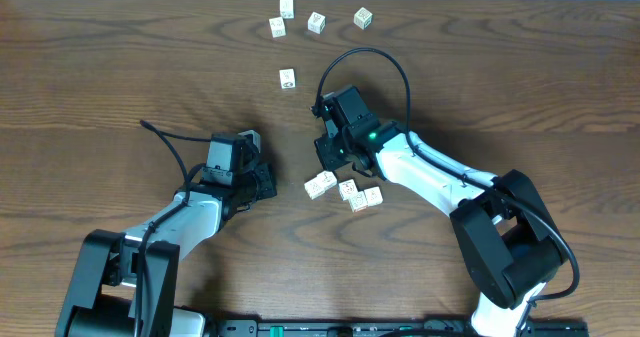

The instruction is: Lift 5 blocks

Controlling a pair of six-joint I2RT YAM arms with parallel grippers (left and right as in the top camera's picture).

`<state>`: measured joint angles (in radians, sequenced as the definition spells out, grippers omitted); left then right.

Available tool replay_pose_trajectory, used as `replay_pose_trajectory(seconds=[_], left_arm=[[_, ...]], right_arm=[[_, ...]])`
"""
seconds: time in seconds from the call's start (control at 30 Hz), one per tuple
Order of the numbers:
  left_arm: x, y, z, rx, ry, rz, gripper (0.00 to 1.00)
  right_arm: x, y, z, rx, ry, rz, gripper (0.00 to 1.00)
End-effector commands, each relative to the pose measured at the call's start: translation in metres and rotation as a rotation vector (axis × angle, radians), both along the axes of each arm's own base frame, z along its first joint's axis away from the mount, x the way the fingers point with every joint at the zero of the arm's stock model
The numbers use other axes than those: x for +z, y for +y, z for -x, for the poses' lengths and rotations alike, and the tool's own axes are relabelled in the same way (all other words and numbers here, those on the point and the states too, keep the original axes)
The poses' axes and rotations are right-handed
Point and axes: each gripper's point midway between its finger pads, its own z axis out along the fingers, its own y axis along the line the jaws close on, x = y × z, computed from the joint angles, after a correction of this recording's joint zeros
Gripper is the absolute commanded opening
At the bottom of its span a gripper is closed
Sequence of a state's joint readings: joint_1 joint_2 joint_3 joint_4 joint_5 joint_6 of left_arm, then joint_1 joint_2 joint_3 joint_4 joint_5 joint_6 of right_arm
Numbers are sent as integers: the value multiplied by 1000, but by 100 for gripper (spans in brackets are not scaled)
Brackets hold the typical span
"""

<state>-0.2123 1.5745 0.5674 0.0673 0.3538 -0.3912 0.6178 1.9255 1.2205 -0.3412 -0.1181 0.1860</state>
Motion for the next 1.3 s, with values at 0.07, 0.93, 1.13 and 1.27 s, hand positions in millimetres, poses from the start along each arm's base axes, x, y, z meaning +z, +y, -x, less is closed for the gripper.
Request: replay_pose_trajectory(seconds=[0.07,0.93,1.13,1.27], left_arm=[[-8,9,5,9,23,-42,8],[-8,9,5,10,23,-42,7],[-8,9,5,10,23,-42,7],[-8,9,5,10,23,-42,7]], right_arm=[[1,14,9,49,26,-28,1],[-10,9,25,-293,144,-13,1],[-14,2,32,-382,201,-6,1],[-15,2,33,-436,223,-22,1]])
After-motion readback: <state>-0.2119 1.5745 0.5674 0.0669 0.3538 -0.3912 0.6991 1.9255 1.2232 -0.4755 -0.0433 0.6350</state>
